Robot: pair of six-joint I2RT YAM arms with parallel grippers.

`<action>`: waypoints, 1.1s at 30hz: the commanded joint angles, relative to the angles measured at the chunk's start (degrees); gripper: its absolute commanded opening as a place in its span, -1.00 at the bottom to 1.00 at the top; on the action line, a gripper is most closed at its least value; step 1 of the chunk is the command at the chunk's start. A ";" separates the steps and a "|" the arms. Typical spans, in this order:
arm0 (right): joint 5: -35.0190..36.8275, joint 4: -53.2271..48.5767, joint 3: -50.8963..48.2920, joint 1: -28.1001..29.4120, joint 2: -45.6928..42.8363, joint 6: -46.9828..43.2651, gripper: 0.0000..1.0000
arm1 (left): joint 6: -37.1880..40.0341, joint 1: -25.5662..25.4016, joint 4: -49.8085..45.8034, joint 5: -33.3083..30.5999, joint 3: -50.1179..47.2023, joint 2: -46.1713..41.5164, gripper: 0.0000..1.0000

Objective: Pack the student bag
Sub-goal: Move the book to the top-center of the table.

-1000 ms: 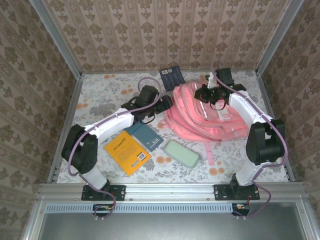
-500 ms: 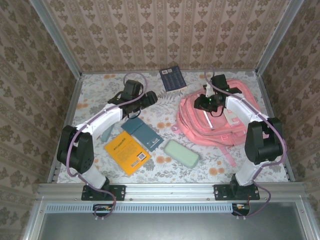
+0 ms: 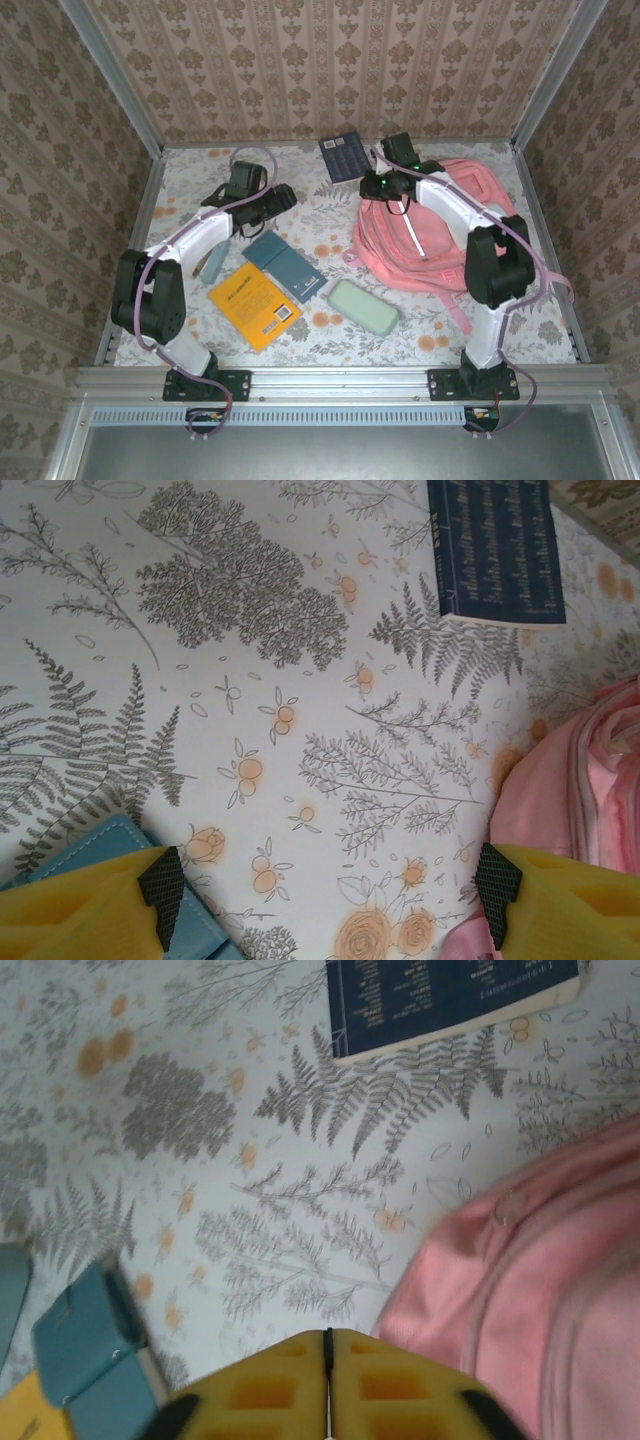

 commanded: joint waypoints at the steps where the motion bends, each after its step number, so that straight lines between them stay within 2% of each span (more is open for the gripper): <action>1: 3.83 5.62 5.46 0.35 6.66 4.85 -1.00 | 2.21 0.54 -1.36 1.63 -0.50 0.14 0.61; 10: 11.98 6.15 26.42 0.70 26.12 15.20 -1.00 | 1.85 1.06 -3.12 3.45 -1.34 -2.52 0.61; 15: 14.78 0.62 40.73 0.68 36.29 18.29 -1.00 | 1.54 0.99 -3.77 4.20 -2.65 -4.54 0.61; 22: 14.51 -7.37 54.36 1.21 47.16 20.12 -1.00 | 1.86 1.51 -4.68 3.95 -2.64 -4.89 0.61; 29: 7.25 -13.19 51.76 2.66 46.58 19.75 -1.00 | 1.88 1.68 -3.89 4.93 -1.43 -2.80 0.61; 33: 4.35 -13.95 41.77 5.04 40.37 19.23 -1.00 | 1.99 1.87 -3.38 5.06 -1.00 -2.02 0.61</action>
